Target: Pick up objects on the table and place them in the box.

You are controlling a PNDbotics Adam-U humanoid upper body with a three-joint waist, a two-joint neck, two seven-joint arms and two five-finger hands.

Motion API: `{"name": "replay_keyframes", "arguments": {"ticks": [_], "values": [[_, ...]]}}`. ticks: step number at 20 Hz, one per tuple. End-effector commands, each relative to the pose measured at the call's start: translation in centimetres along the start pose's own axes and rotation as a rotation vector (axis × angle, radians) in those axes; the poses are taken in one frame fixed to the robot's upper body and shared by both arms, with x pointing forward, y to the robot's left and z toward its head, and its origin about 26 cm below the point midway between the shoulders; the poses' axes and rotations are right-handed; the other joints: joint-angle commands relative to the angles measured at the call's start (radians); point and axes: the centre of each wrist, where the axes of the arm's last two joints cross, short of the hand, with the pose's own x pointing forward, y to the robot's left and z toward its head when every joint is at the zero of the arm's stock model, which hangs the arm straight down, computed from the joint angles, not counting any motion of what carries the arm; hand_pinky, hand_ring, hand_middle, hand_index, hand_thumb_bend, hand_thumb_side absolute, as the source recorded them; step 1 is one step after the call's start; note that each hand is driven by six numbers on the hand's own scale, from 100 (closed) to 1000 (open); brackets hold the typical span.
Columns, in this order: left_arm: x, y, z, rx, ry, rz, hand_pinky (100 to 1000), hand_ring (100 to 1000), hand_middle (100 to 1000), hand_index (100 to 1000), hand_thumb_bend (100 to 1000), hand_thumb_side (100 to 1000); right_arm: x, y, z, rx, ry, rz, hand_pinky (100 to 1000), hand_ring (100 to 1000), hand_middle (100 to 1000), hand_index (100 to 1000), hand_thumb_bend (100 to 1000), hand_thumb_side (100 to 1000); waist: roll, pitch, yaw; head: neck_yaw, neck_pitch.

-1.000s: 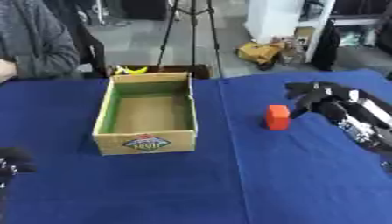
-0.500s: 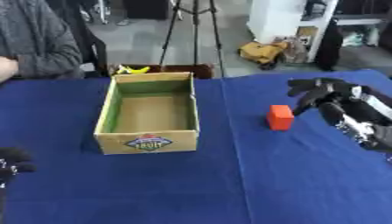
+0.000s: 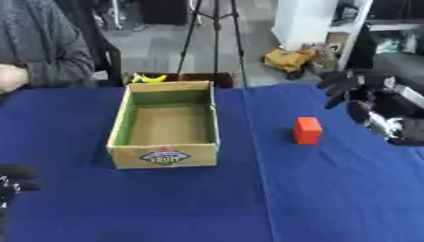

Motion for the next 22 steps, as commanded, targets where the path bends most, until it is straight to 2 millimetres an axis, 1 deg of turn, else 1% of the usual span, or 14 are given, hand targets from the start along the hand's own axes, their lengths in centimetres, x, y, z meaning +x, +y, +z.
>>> {"name": "replay_keyframes", "arguments": {"ticks": [1, 4, 7, 9, 10, 12, 13, 14, 15, 16, 18, 19, 21, 22], "values": [[0.7, 0.1, -0.7, -0.030, -0.026, -0.009, 583, 658, 596, 702, 217, 1000, -0.8, -3.0, 0.6, 0.021, 0.051, 0.083, 710, 1000, 822, 776, 100, 544, 0.001, -0.006, 0.009, -0.008, -0.012], [0.8, -0.1, -1.0, -0.046, -0.035, -0.005, 583, 656, 596, 703, 215, 1000, -1.8, -4.8, 0.8, 0.034, 0.082, 0.146, 722, 1000, 832, 787, 100, 537, 0.004, 0.003, 0.027, -0.016, -0.020], [1.0, -0.3, -1.3, -0.062, -0.045, -0.001, 583, 656, 597, 703, 213, 1000, -2.5, -6.0, 1.1, 0.046, 0.108, 0.202, 737, 1000, 847, 804, 105, 536, 0.009, 0.013, 0.040, -0.024, -0.027], [1.2, -0.5, -1.7, -0.076, -0.056, 0.004, 583, 657, 597, 703, 211, 1000, -2.7, -6.9, 1.4, 0.059, 0.129, 0.250, 745, 1000, 859, 814, 170, 539, 0.013, 0.025, 0.053, -0.032, -0.035], [1.3, -0.6, -1.8, -0.082, -0.060, 0.006, 583, 657, 597, 703, 211, 1000, -2.9, -7.3, 1.6, 0.064, 0.139, 0.271, 747, 1000, 861, 816, 183, 541, 0.015, 0.030, 0.058, -0.035, -0.038], [1.4, -0.8, -2.1, -0.091, -0.069, 0.011, 583, 657, 597, 703, 210, 1000, -3.1, -8.0, 2.0, 0.074, 0.159, 0.308, 756, 1000, 869, 821, 250, 552, 0.018, 0.040, 0.068, -0.045, -0.042], [1.5, -0.9, -2.2, -0.095, -0.074, 0.014, 583, 657, 597, 703, 209, 1000, -3.2, -8.3, 2.2, 0.080, 0.172, 0.325, 761, 1000, 879, 829, 305, 562, 0.020, 0.046, 0.074, -0.050, -0.044], [1.5, -1.0, -2.3, -0.099, -0.078, 0.017, 583, 657, 597, 703, 209, 1000, -3.3, -8.6, 2.5, 0.087, 0.184, 0.344, 765, 1000, 882, 833, 328, 564, 0.022, 0.051, 0.079, -0.056, -0.046], [1.6, -1.1, -2.4, -0.103, -0.082, 0.020, 583, 658, 597, 703, 209, 1000, -3.4, -8.9, 2.7, 0.094, 0.195, 0.360, 770, 1000, 887, 839, 369, 567, 0.024, 0.056, 0.083, -0.060, -0.047], [1.6, -1.2, -2.5, -0.107, -0.085, 0.023, 583, 658, 597, 703, 209, 1000, -3.5, -9.1, 2.9, 0.102, 0.206, 0.375, 773, 1000, 889, 841, 387, 567, 0.025, 0.060, 0.088, -0.065, -0.047], [1.7, -1.4, -2.6, -0.113, -0.090, 0.028, 583, 658, 597, 703, 208, 1000, -3.7, -9.4, 3.3, 0.119, 0.225, 0.399, 781, 1000, 895, 851, 444, 591, 0.028, 0.067, 0.094, -0.077, -0.046], [1.7, -1.4, -2.7, -0.115, -0.092, 0.030, 583, 658, 597, 703, 209, 1000, -3.8, -9.5, 3.4, 0.128, 0.233, 0.410, 785, 1000, 898, 857, 486, 605, 0.029, 0.070, 0.097, -0.082, -0.045], [1.7, -1.5, -2.8, -0.118, -0.095, 0.036, 583, 658, 597, 703, 208, 1000, -3.9, -9.6, 3.6, 0.147, 0.244, 0.436, 788, 1000, 899, 861, 519, 606, 0.031, 0.075, 0.100, -0.090, -0.044], [1.7, -1.6, -2.8, -0.120, -0.095, 0.038, 583, 658, 597, 703, 208, 1000, -4.0, -9.6, 3.6, 0.153, 0.248, 0.447, 788, 1000, 899, 862, 521, 605, 0.032, 0.077, 0.102, -0.093, -0.044]]}}
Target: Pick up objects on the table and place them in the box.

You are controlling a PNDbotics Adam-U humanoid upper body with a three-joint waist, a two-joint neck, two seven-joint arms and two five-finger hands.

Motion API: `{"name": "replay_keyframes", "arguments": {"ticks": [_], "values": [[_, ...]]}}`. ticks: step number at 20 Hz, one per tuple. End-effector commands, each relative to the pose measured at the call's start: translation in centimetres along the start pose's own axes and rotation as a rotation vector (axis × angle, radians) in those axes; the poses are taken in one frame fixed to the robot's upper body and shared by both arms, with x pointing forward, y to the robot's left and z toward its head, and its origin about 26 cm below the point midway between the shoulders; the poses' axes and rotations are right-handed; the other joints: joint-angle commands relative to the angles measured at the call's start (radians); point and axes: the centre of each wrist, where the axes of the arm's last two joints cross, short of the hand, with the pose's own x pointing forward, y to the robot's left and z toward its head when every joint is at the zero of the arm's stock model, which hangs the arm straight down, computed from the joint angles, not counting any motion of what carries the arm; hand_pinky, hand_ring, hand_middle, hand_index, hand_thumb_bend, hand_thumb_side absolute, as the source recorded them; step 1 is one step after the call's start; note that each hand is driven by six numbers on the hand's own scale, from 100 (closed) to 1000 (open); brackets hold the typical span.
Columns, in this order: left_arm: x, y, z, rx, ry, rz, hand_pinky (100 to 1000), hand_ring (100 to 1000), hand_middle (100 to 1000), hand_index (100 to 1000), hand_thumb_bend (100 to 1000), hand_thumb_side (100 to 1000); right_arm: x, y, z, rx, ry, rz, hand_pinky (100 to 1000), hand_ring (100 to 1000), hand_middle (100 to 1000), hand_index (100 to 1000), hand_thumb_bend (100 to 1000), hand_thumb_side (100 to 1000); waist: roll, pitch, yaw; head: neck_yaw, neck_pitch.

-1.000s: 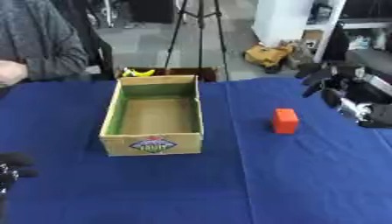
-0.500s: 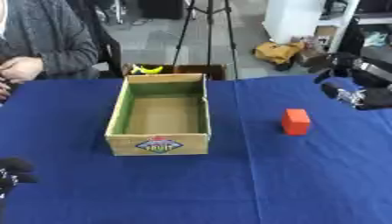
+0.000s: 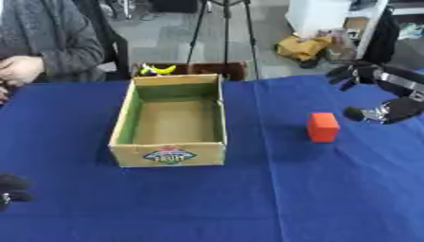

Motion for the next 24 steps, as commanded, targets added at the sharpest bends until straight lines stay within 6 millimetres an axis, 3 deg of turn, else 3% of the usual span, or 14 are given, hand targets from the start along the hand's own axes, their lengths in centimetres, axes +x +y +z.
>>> {"name": "replay_keyframes", "arguments": {"ticks": [1, 24], "values": [[0.7, 0.0, -0.6, -0.021, -0.032, -0.001, 583, 658, 598, 703, 208, 1000, 0.2, -2.4, 0.8, 0.008, 0.023, 0.096, 787, 1000, 897, 862, 535, 604, -0.001, -0.011, 0.003, -0.013, -0.008], [0.5, -0.9, -0.8, -0.064, -0.031, 0.036, 582, 661, 599, 701, 203, 1000, -2.1, -1.1, 1.9, 0.044, 0.155, 0.136, 782, 1000, 882, 856, 499, 670, 0.026, 0.010, 0.054, -0.055, -0.022]]}}
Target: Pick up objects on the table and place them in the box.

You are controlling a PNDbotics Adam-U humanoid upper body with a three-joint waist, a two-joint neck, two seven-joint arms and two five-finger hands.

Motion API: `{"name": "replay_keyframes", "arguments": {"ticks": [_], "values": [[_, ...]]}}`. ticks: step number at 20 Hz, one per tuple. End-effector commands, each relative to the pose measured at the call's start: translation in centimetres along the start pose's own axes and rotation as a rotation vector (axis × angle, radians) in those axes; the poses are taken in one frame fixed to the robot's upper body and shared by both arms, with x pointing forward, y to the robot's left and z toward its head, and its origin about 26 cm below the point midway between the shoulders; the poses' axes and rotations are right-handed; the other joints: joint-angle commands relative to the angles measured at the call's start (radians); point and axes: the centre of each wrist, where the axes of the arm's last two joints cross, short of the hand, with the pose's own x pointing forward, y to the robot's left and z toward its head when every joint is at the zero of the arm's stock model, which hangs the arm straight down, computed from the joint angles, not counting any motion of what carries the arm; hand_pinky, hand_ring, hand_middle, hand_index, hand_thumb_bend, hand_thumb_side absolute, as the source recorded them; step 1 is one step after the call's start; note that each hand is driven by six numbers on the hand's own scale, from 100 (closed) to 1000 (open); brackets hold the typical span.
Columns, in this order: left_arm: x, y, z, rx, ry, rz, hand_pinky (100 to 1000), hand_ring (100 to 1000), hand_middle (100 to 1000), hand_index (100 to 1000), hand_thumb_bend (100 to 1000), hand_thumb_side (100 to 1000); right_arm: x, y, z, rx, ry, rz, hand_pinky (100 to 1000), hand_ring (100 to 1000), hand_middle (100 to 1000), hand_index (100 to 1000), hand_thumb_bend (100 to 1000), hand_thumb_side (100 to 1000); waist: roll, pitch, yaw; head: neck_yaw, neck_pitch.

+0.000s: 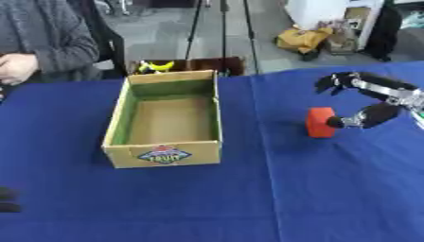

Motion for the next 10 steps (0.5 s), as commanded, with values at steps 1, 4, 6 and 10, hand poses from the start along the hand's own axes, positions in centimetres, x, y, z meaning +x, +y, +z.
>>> {"name": "replay_keyframes", "arguments": {"ticks": [1, 4, 6, 10], "values": [[0.67, 0.09, -0.50, -0.012, -0.028, -0.005, 582, 661, 599, 701, 203, 1000, -0.16, -1.61, 0.68, -0.002, 0.022, 0.044, 782, 1000, 879, 856, 522, 621, -0.002, -0.011, 0.001, -0.003, -0.012], [0.66, 0.02, -0.54, -0.014, -0.029, -0.003, 582, 661, 600, 701, 203, 1000, -0.35, -1.23, 0.71, 0.011, 0.029, 0.047, 782, 1000, 877, 858, 498, 682, -0.001, -0.008, 0.001, -0.001, -0.012], [0.68, -0.02, -0.59, -0.015, -0.030, -0.002, 582, 661, 600, 701, 204, 1000, -0.47, -1.01, 0.73, 0.017, 0.033, 0.048, 781, 1000, 875, 857, 498, 685, -0.001, -0.008, 0.001, 0.001, -0.012], [0.71, -0.02, -0.67, -0.015, -0.033, -0.002, 582, 662, 600, 701, 205, 1000, -0.59, -0.66, 0.71, 0.024, 0.034, 0.055, 780, 1000, 856, 854, 490, 693, -0.003, -0.006, 0.000, 0.005, -0.013]]}}
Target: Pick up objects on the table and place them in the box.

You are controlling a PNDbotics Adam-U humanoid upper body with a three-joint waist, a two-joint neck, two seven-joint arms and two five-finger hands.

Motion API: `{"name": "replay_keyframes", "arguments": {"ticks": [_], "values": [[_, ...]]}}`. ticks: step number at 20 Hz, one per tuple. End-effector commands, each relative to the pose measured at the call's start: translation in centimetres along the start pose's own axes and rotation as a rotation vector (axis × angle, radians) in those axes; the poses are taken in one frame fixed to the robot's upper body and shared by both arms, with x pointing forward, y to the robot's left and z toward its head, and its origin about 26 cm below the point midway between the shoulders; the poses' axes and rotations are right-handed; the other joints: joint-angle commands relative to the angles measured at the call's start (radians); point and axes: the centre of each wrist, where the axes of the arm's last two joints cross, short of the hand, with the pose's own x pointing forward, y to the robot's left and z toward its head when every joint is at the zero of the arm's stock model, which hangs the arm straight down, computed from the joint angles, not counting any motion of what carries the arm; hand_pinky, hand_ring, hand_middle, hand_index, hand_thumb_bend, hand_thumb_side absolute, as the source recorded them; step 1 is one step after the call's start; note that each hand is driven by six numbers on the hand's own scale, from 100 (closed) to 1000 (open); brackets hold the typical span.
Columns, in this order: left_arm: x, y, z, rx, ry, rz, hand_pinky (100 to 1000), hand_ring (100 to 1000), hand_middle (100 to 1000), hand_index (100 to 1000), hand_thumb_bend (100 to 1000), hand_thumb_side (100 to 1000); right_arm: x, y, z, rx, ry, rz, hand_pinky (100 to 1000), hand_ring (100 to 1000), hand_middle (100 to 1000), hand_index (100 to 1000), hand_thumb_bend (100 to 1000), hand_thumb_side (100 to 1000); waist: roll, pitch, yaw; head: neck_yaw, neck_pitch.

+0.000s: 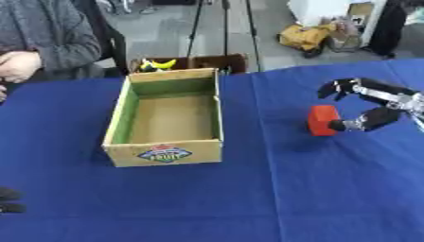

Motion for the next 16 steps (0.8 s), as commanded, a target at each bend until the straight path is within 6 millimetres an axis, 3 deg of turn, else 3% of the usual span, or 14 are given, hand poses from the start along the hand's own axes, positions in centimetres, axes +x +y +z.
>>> {"name": "replay_keyframes", "arguments": {"ticks": [1, 16], "values": [[0.8, 0.2, -0.6, -0.014, -0.030, -0.011, 582, 662, 600, 701, 205, 1000, -0.1, -1.1, 0.4, -0.001, 0.010, 0.041, 780, 1000, 852, 852, 491, 696, -0.005, -0.012, 0.000, 0.004, -0.013], [0.7, 0.1, -0.6, -0.016, -0.032, -0.008, 583, 664, 601, 701, 206, 1000, -0.5, 0.1, 0.4, 0.024, 0.024, 0.067, 767, 1000, 790, 825, 462, 706, -0.005, -0.007, -0.004, 0.013, -0.018]]}}
